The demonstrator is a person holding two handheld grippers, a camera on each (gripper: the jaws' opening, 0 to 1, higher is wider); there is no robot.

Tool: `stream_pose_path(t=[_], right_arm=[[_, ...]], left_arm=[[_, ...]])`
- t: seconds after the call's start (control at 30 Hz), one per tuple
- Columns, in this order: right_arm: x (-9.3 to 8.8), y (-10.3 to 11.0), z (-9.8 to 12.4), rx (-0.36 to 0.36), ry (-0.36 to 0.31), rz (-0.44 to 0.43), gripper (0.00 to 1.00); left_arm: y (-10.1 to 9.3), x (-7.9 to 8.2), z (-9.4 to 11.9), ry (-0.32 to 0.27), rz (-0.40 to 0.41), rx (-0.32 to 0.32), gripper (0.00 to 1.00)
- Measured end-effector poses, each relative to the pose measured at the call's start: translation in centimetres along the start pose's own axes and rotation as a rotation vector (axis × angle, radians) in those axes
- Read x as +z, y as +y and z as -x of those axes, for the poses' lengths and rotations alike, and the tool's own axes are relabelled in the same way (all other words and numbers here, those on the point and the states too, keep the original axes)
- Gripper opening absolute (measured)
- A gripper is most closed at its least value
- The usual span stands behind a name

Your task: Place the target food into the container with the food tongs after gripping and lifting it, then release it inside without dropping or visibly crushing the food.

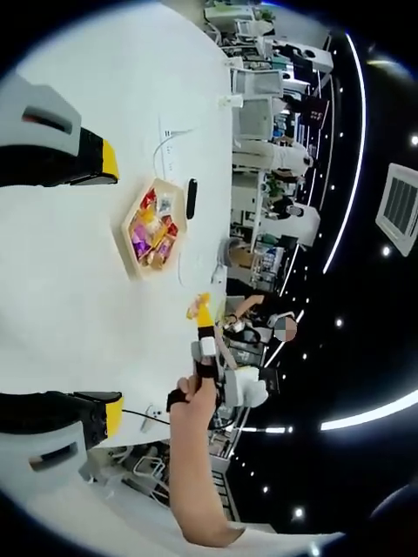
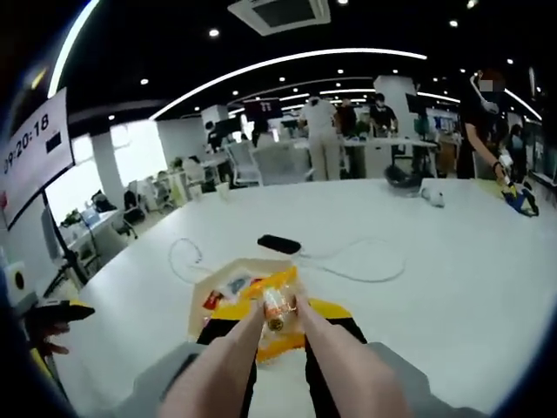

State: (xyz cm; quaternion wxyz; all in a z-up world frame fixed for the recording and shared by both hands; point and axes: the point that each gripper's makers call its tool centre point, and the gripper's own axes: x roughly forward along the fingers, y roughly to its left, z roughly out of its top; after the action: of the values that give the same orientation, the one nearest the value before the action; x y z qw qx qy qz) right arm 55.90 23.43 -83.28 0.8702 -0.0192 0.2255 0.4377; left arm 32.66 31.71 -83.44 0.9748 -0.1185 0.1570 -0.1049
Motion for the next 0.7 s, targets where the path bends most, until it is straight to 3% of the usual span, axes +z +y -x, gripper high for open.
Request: stream_pose_path(t=[0.37,0.4,0.43,0.53,0.67,0.7], right_arm=[[1.8,1.9,0.2,0.037,-0.048,-0.002,0.19],[2.5,2.6,0.2,0.064,-0.090,-0.009,0.19],[2.5,3.2,0.2,0.096,-0.081,-0.007,0.19],[2.7,3.5,-0.1,0.087,-0.083,0.062,0.19],[3.2,3.3,-0.3,0.083,-0.095,0.026,0.19],[3.8,3.4,-0.2,0.077,-0.125,0.023,0.19]], left_arm=[[0.1,-0.2,0.1,0.002,-0.003,0.010,0.99],[0.2,-0.2,0.1,0.001,-0.005,0.010,0.99],[0.3,0.0,0.1,-0.011,-0.019,0.010,0.99],[0.2,0.3,0.0,-0.025,-0.024,0.007,0.99],[0.4,0.0,0.0,-0.014,-0.025,0.008,0.99],[0.4,0.0,0.0,-0.015,-0.027,0.009,0.99]])
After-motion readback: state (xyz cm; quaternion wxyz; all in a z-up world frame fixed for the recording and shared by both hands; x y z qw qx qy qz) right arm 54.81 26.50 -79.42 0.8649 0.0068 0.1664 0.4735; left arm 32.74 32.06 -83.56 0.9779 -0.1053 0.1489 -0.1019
